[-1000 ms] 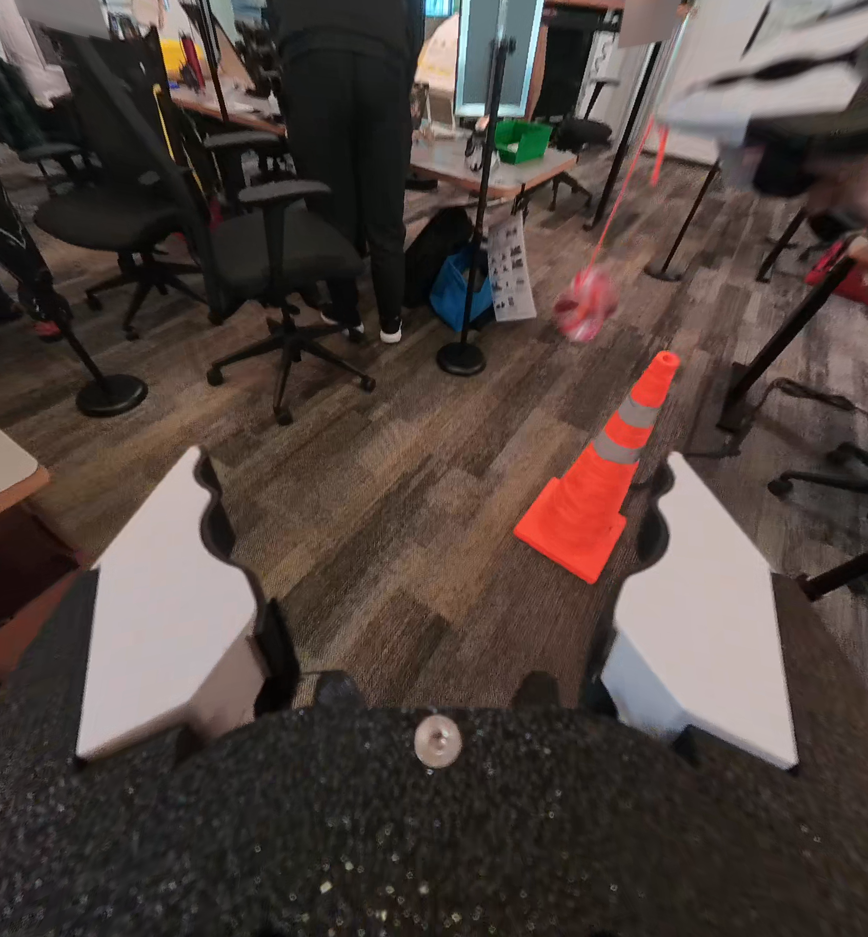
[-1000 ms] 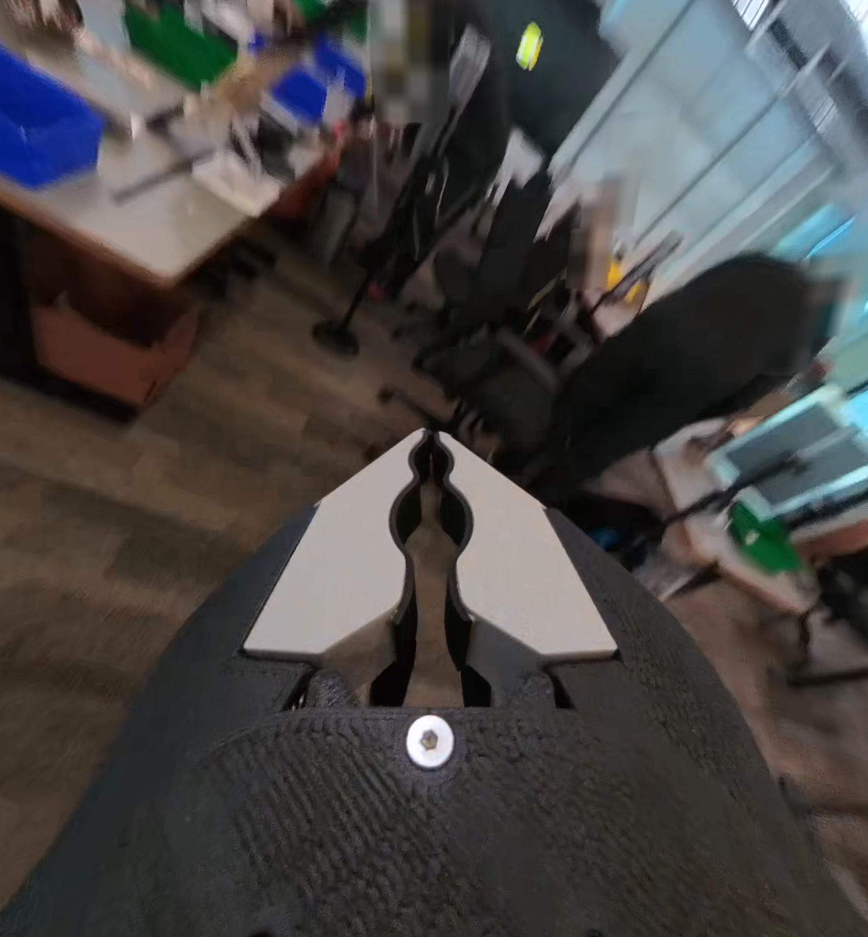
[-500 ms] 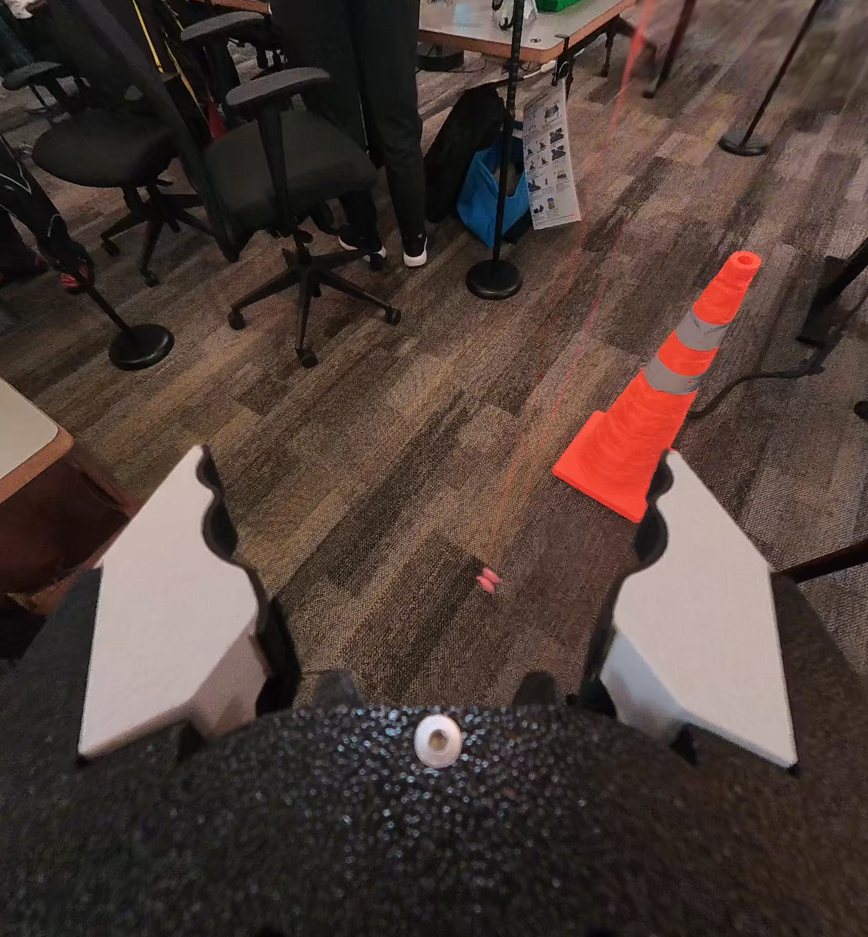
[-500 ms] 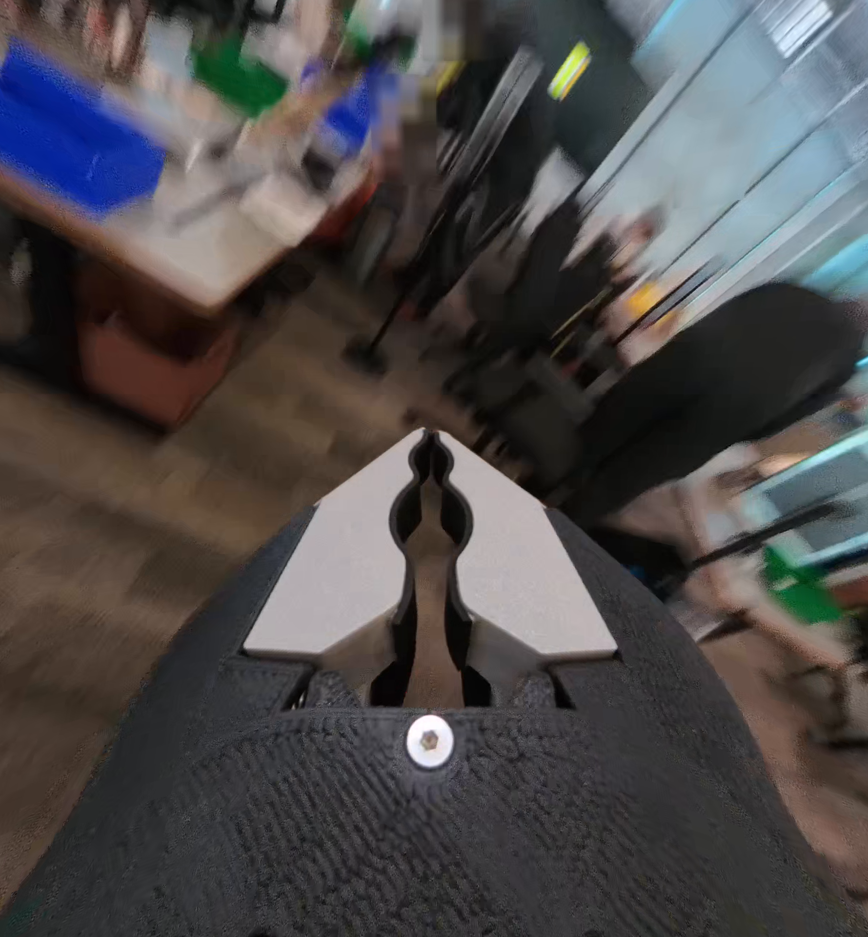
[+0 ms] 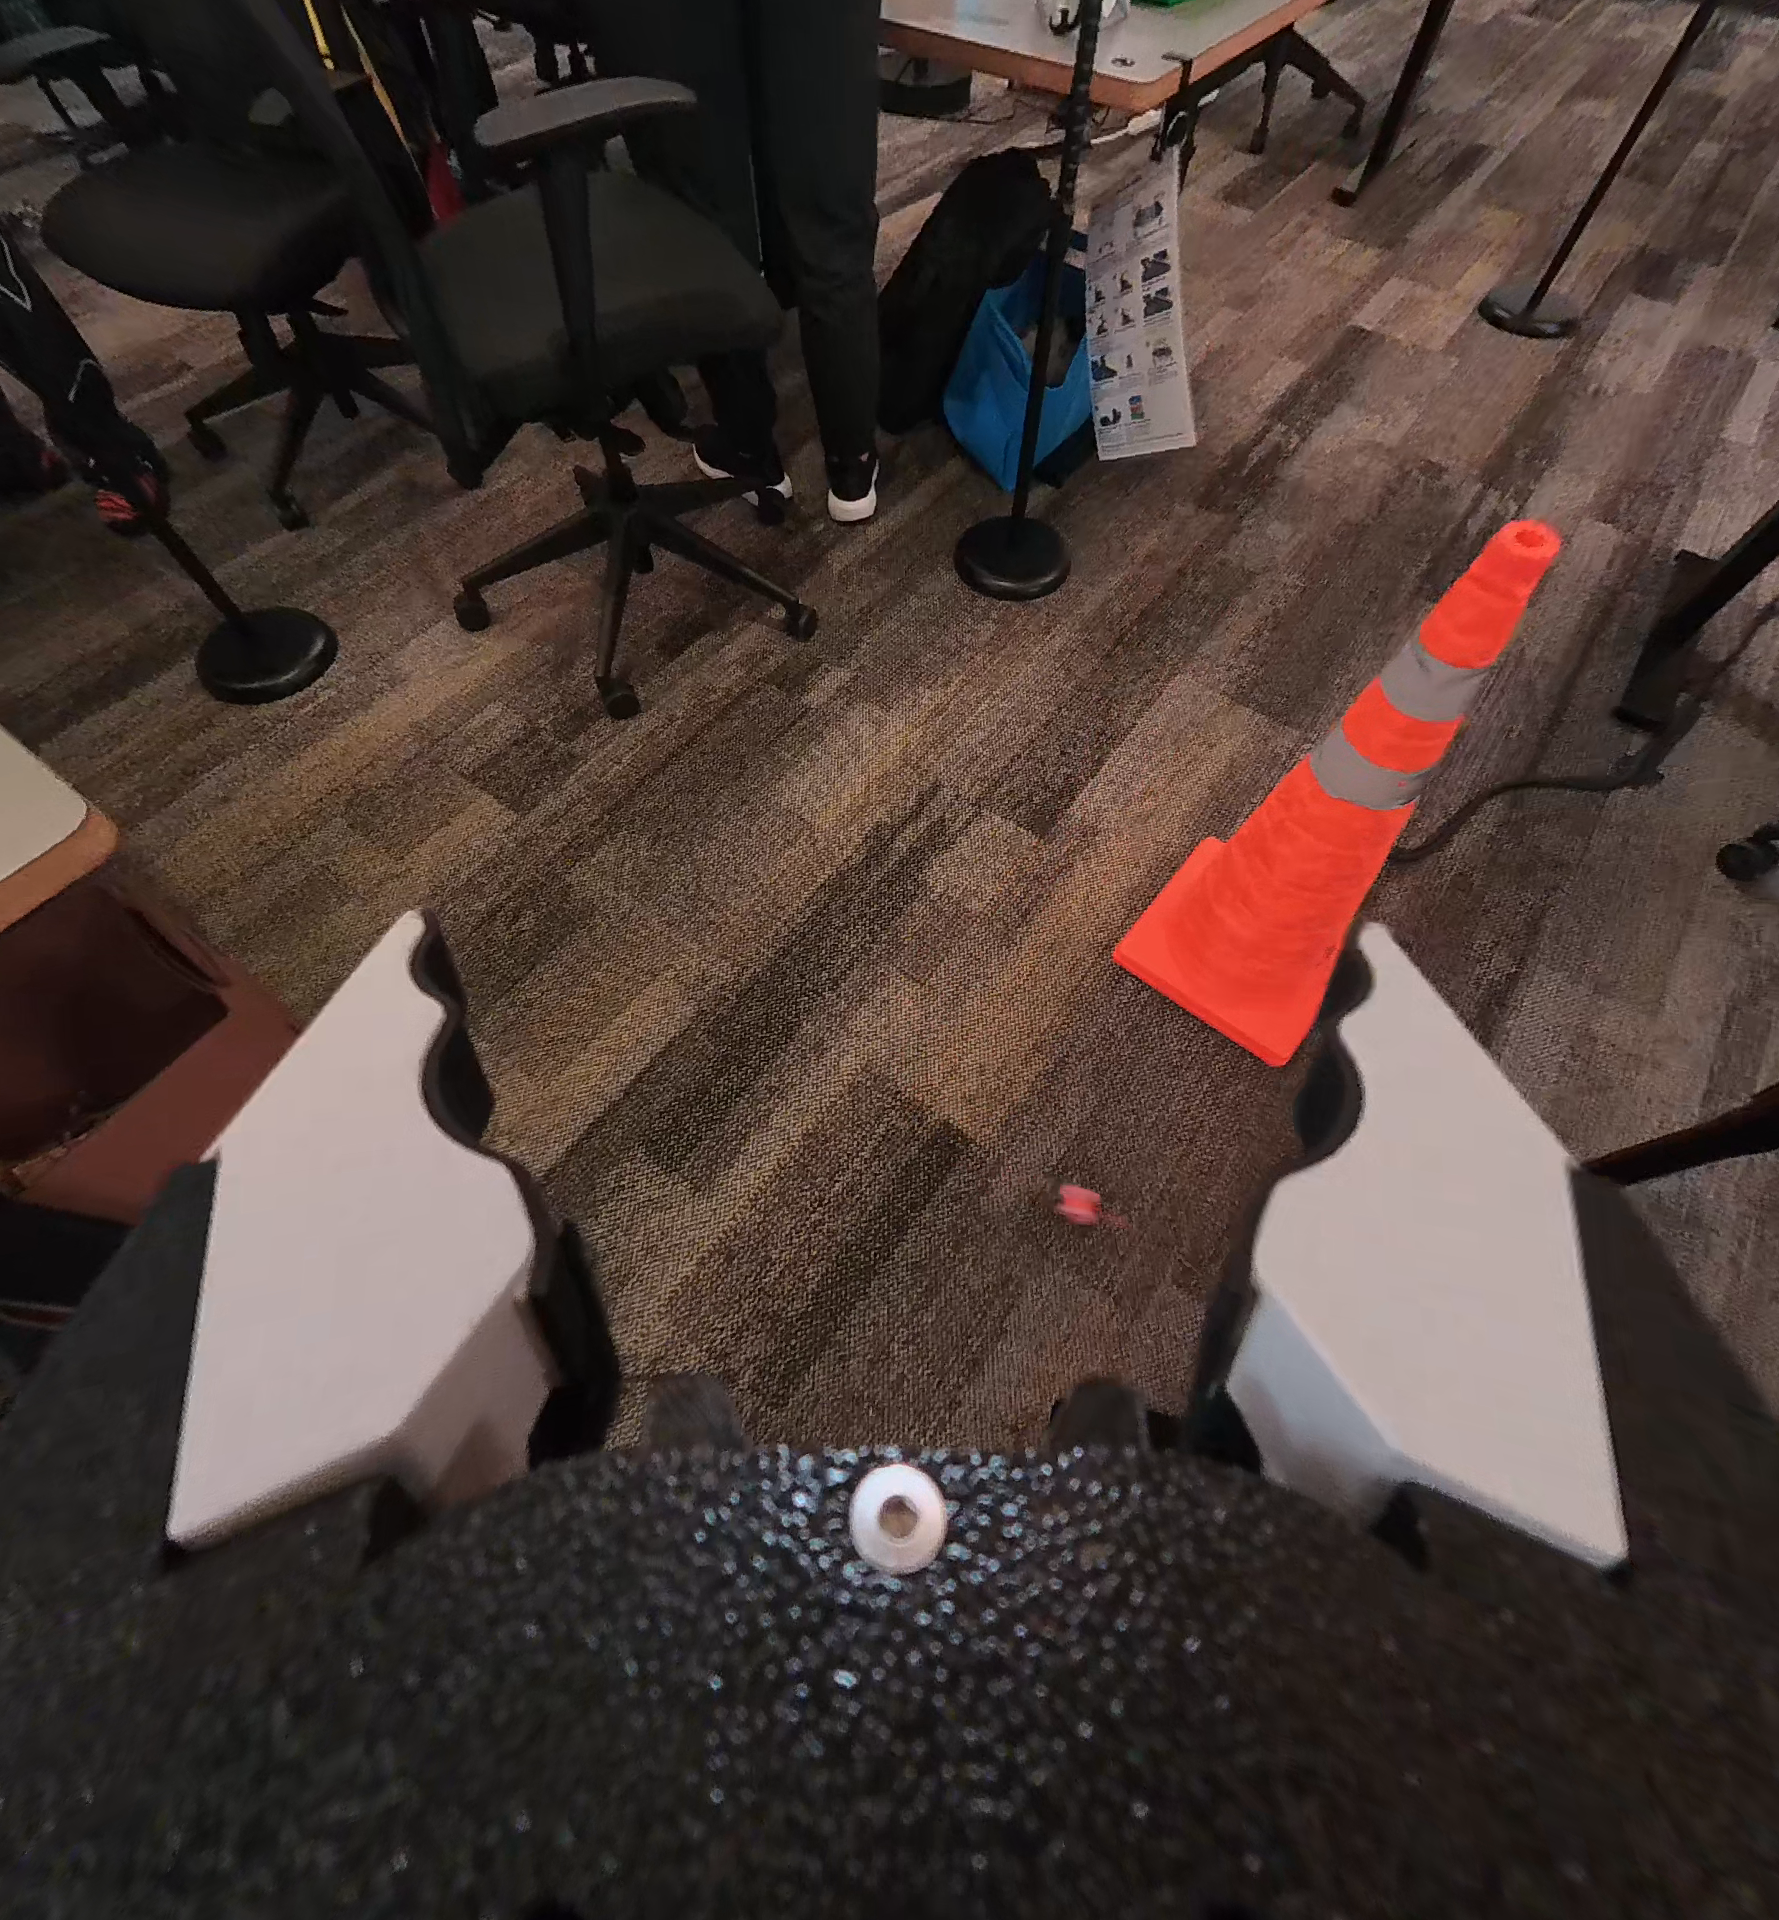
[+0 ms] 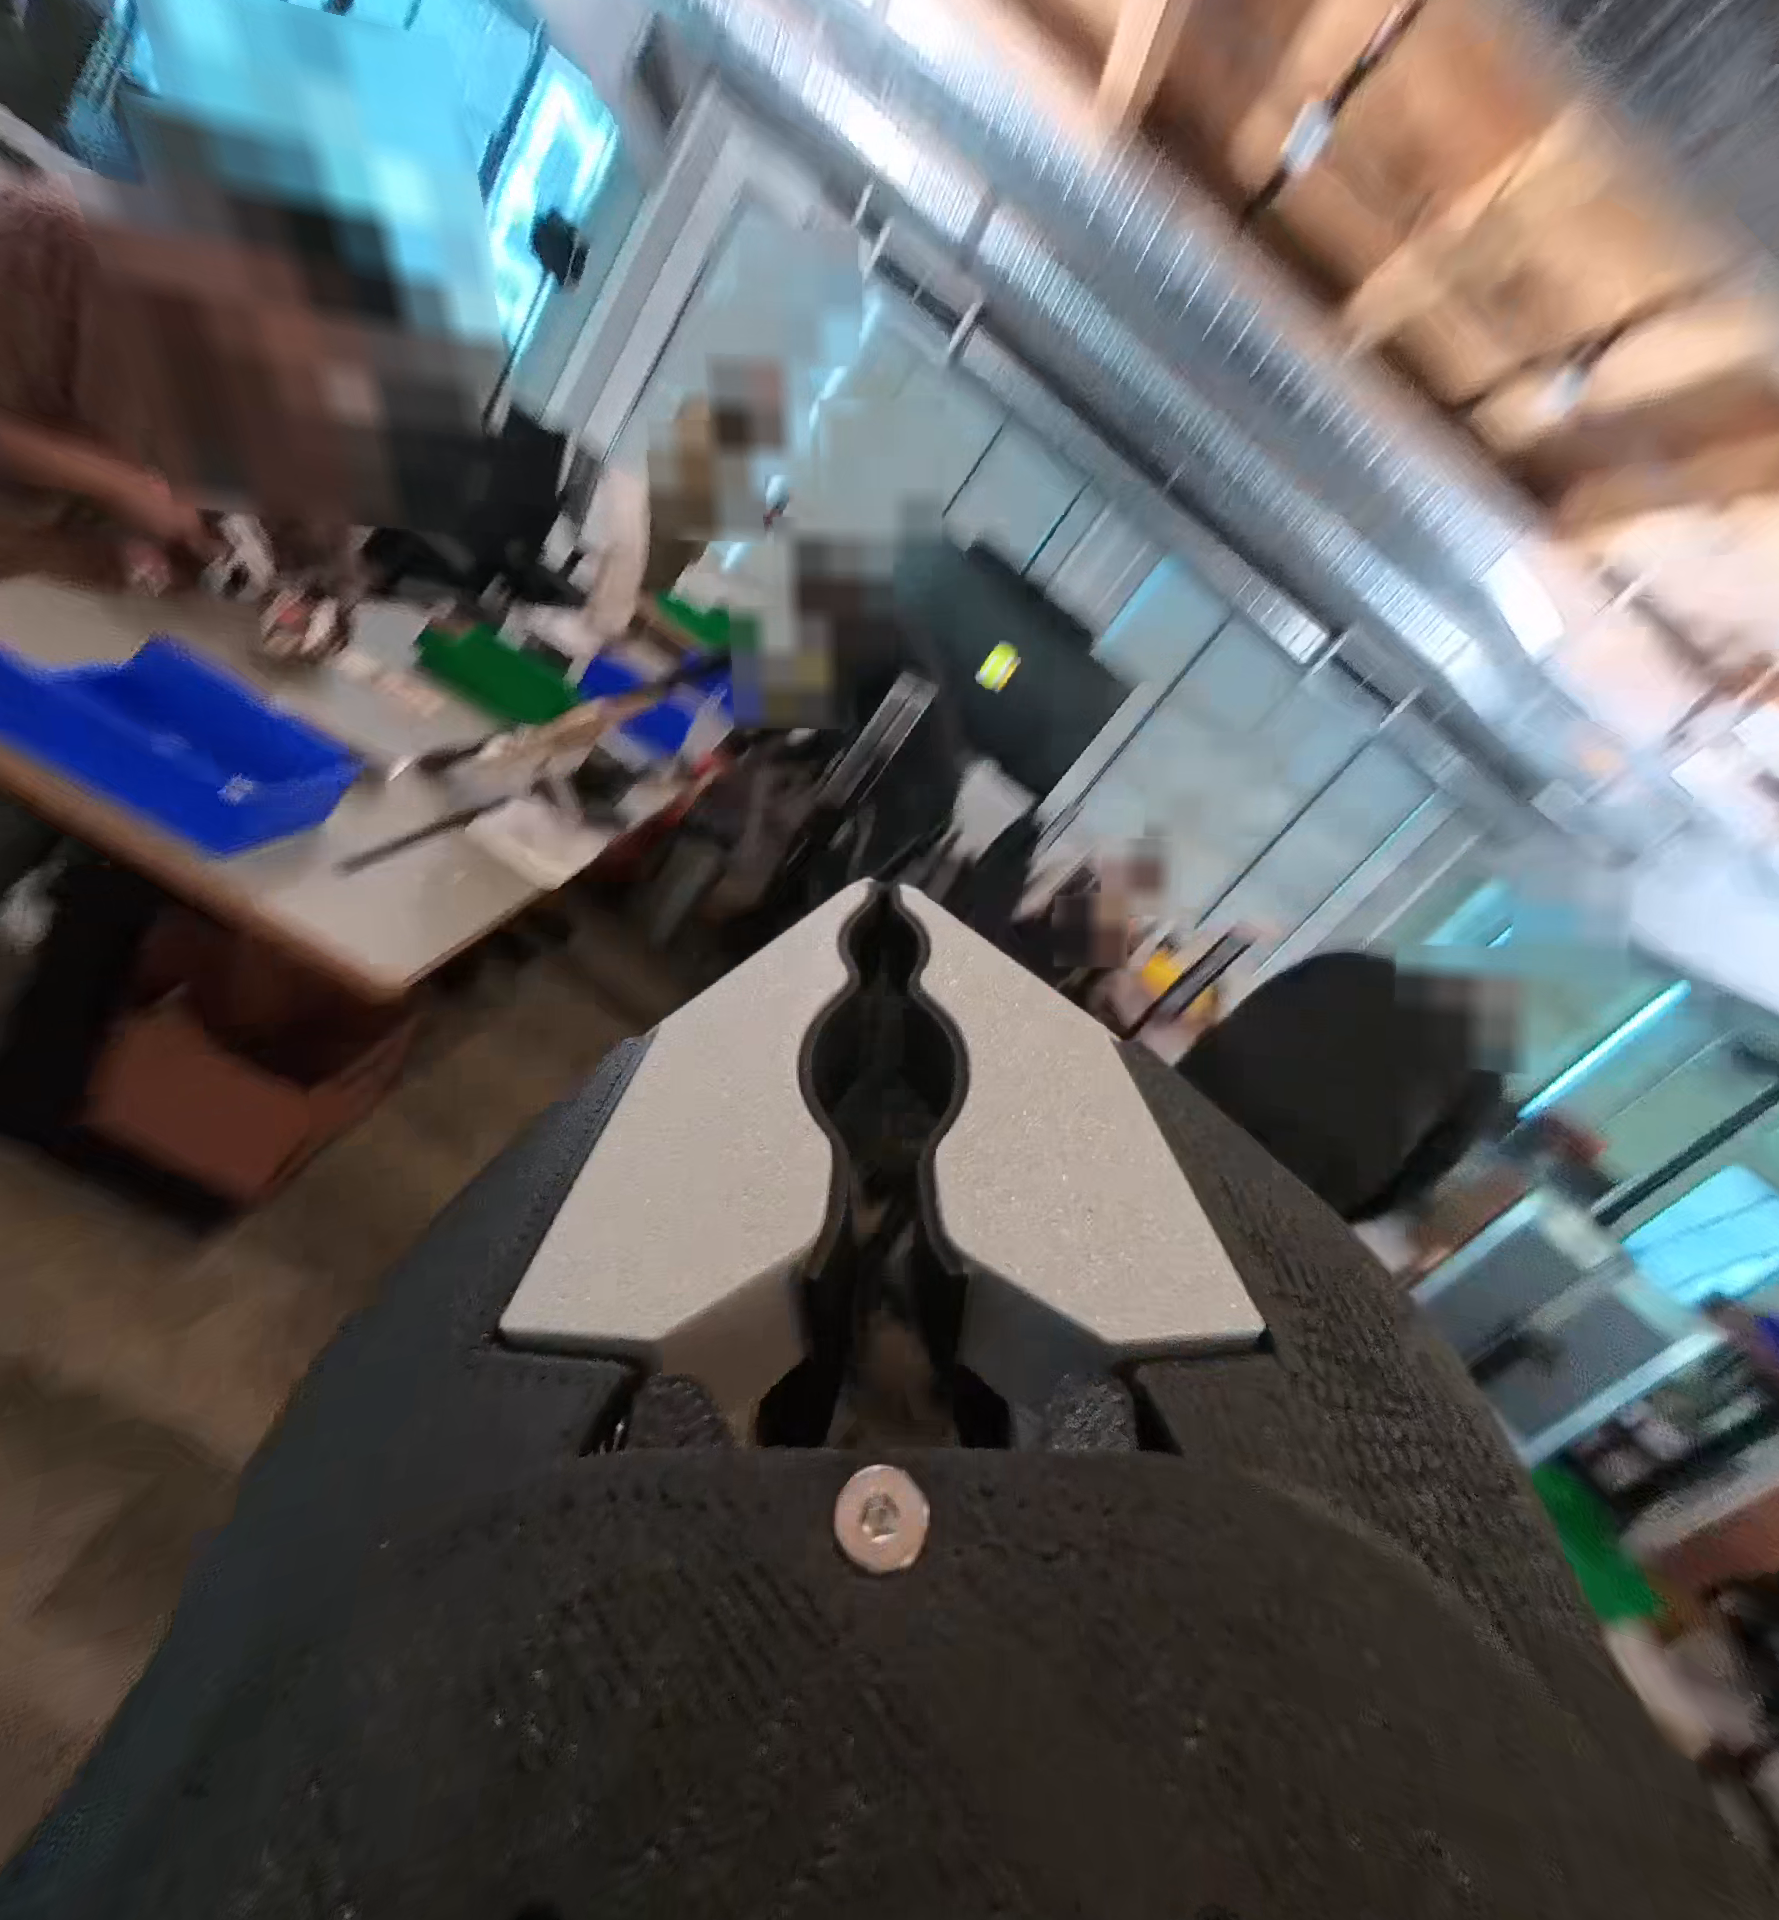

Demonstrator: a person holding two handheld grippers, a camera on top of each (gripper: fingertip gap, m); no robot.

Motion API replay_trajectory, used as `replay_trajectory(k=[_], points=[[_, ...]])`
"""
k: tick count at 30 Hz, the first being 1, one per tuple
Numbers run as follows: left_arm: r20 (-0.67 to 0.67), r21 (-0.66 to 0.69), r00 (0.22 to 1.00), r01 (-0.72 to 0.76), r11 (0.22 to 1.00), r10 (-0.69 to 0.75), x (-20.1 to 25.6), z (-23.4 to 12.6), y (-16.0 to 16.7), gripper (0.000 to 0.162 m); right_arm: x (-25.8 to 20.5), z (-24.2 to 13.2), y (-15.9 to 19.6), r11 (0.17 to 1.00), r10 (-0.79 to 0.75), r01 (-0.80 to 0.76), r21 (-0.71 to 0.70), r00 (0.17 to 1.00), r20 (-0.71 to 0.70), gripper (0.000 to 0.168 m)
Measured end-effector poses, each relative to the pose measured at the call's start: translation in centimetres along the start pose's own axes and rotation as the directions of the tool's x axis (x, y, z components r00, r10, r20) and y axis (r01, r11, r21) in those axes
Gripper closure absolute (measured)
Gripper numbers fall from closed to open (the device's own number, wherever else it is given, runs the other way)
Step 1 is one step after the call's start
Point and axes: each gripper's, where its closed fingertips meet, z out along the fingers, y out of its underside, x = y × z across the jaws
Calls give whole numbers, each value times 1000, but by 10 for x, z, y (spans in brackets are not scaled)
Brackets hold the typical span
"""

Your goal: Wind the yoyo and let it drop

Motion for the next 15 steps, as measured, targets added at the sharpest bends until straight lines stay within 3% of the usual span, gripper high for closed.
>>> replay_trajectory(k=[2,4,7,9,10,11,12,15], points=[[-15,27,999,39,999,-39,-6,1,8,10,-40,11,88,972,135,-111,-209,985,105,168],[-64,27,988,142,990,-140,-13,5,26,8,-105,4,199,852,374,-259,-455,909,183,168],[-201,63,903,399,915,-380,-17,7,49,6,-206,-65,382,499,629,-409,-764,777,-5,168],[-293,105,806,561,821,-513,-23,3,57,4,-278,-178,497,179,600,-315,-932,786,-150,168],[-305,113,773,609,785,-556,-28,3,63,5,-320,-263,529,-63,603,-195,-979,774,-193,168],[-298,108,760,628,771,-577,-32,4,71,5,-352,-347,535,-288,612,-75,-955,753,-243,168],[-285,97,762,626,773,-581,-34,6,78,5,-369,-406,528,-413,590,-53,-909,745,-311,168],[-256,80,801,575,814,-541,-34,11,87,9,-404,-486,501,-490,588,-171,-855,659,-469,168]])
